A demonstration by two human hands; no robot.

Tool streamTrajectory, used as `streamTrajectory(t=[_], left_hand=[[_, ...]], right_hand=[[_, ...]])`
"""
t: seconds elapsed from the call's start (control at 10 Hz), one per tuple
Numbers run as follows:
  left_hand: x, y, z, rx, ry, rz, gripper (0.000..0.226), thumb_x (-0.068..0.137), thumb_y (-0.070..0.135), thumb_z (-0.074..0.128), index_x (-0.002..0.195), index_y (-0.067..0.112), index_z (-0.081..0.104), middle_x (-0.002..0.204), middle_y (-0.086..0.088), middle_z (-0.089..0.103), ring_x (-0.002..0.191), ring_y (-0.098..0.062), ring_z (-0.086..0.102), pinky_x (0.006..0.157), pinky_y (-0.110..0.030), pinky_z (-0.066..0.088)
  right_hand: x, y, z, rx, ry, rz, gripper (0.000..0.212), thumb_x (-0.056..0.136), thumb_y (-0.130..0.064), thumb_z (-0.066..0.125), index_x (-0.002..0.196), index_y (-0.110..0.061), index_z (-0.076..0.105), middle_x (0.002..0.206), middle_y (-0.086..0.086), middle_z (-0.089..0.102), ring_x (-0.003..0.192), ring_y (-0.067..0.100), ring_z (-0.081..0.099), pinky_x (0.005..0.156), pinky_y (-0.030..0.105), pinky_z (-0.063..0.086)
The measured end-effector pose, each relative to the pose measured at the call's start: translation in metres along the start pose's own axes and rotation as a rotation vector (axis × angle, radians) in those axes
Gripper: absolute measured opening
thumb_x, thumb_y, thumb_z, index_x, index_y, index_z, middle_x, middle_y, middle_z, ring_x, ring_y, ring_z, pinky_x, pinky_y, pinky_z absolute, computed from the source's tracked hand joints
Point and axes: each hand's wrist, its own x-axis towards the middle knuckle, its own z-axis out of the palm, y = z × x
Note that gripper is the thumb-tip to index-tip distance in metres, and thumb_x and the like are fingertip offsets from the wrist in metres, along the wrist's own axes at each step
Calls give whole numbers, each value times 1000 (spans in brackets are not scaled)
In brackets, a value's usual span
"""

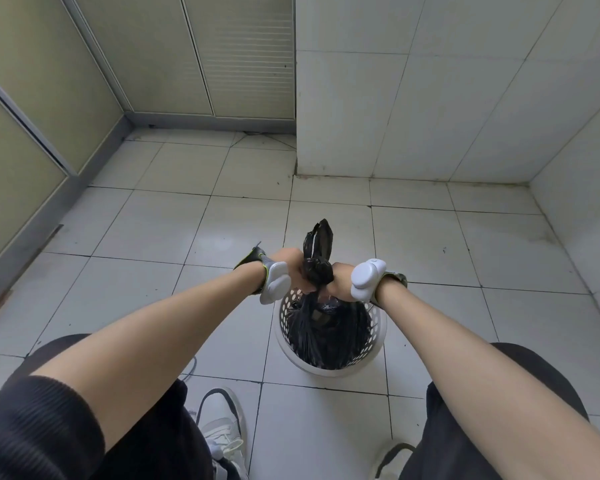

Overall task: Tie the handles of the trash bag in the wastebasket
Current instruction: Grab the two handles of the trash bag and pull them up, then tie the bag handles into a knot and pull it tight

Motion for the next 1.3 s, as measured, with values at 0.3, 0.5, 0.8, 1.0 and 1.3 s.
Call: streamTrajectory(t=[0.3,0.5,0.8,1.0,1.3], left_hand=[[-3,-21,1,-234,73,151,6,77,15,68,83,14,68,70,6,60,72,-16,56,54,-16,40],[-1,-24,5,-159,141,117,23,80,22,69,97,7,69,99,-12,72,84,-24,61,77,-32,49],[-7,-23,6,-109,281,161,27,77,38,70,69,16,55,67,-4,56,60,-24,45,47,-23,33],[-10,-21,5,-70,314,310,21,84,23,66,100,11,71,113,-10,61,103,-27,56,92,-34,47],[-1,-5,9,-75,159,100,26,95,22,46,103,0,57,105,-23,65,95,-37,59,70,-30,36]], right_hand=[[-4,23,-1,364,186,291,39,92,-23,41,54,-18,47,58,0,59,69,26,56,59,27,39],[-3,20,0,167,98,414,33,85,-5,36,106,-14,59,101,6,52,91,25,51,74,22,34],[27,-11,16,178,152,361,14,84,-23,56,71,-19,52,74,3,49,76,22,46,70,33,40],[32,-16,18,377,161,344,35,73,-14,55,47,-25,34,67,0,44,71,22,38,65,31,33],[17,-20,14,254,127,312,12,59,-11,43,62,-21,37,77,4,47,71,22,42,58,22,33]])
